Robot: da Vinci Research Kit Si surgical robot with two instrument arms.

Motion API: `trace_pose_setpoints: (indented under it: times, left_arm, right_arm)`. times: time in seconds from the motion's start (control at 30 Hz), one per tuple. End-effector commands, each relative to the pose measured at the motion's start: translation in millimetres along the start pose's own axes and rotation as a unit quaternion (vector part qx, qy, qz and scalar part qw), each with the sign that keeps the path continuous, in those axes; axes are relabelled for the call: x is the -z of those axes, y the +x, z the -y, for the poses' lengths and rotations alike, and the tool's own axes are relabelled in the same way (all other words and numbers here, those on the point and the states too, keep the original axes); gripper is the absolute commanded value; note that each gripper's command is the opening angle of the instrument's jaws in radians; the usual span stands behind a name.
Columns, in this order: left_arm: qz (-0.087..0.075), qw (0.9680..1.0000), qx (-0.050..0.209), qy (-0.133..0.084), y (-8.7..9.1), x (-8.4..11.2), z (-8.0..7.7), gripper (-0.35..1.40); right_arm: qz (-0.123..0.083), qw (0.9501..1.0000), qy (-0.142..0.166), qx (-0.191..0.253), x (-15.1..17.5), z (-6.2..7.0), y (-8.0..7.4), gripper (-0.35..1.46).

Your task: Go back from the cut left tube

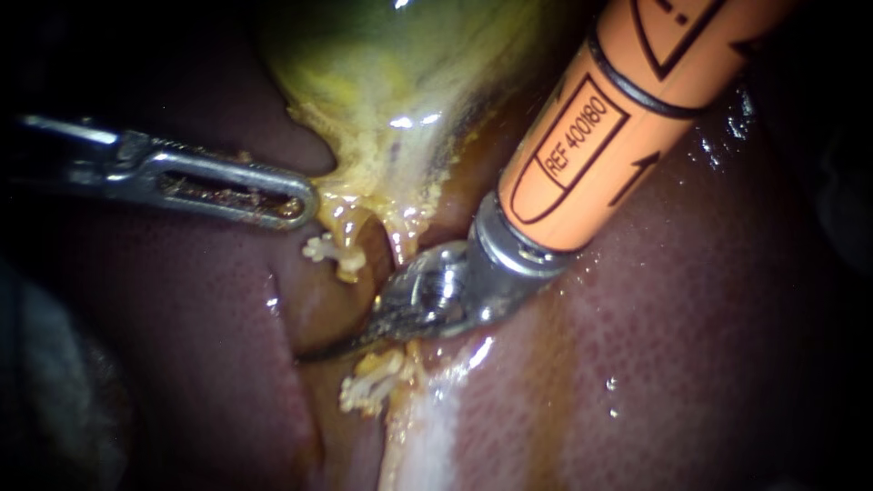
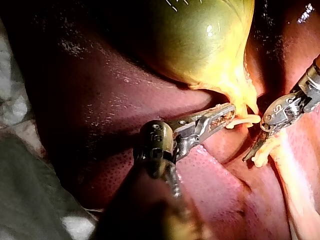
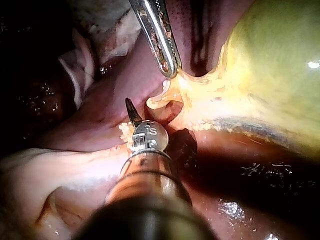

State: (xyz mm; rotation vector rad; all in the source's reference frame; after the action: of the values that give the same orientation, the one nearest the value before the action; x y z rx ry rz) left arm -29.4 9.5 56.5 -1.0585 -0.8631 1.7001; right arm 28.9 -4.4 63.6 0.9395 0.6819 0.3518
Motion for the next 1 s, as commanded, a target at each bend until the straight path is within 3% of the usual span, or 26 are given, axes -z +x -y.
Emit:
trace_pose_setpoints:
  times: [0.03,0.13,0.2,0.3,0.33,0.47,0.73,0.87,1.0]
  left_arm:
    - [0.000,1.0000,0.000,0.000,0.0,0.0,0.1,-0.35]
    - [0.000,1.0000,0.000,0.000,0.0,0.0,0.1,-0.35]
    - [0.000,1.0000,0.000,0.000,0.0,0.0,0.1,-0.35]
    - [0.000,1.0000,0.000,0.000,0.0,-0.1,0.2,-0.35]
    - [0.000,1.0000,0.000,0.000,0.0,-0.1,0.2,-0.35]
    - [0.000,1.0000,-0.001,0.000,-0.1,-0.1,0.3,-0.35]
    - [0.000,1.0000,-0.001,0.000,-0.1,-0.1,0.3,-0.35]
    - [0.000,1.0000,-0.001,0.000,-0.1,0.0,0.4,-0.35]
    - [0.001,1.0000,-0.001,-0.001,-0.2,0.1,0.5,-0.35]
  right_arm:
    - [0.000,1.0000,0.000,-0.006,0.0,0.0,0.1,-0.35]
    - [-0.009,0.9999,-0.010,-0.006,-0.1,-0.1,0.1,-0.35]
    - [-0.023,0.9994,-0.026,-0.007,-0.1,-0.1,0.1,0.34]
    - [-0.051,0.9970,-0.057,-0.010,-0.1,-0.1,0.3,0.98]
    - [-0.054,0.9967,-0.060,-0.009,-0.2,-0.2,0.4,1.06]
    - [-0.058,0.9960,-0.067,0.005,-0.1,-0.4,0.4,1.26]
    - [-0.073,0.9930,-0.083,0.041,0.9,-0.1,0.7,1.36]
    - [-0.084,0.9866,-0.118,0.075,2.8,0.7,0.8,1.45]
    - [-0.074,0.9801,-0.148,0.109,5.4,1.8,0.0,1.45]
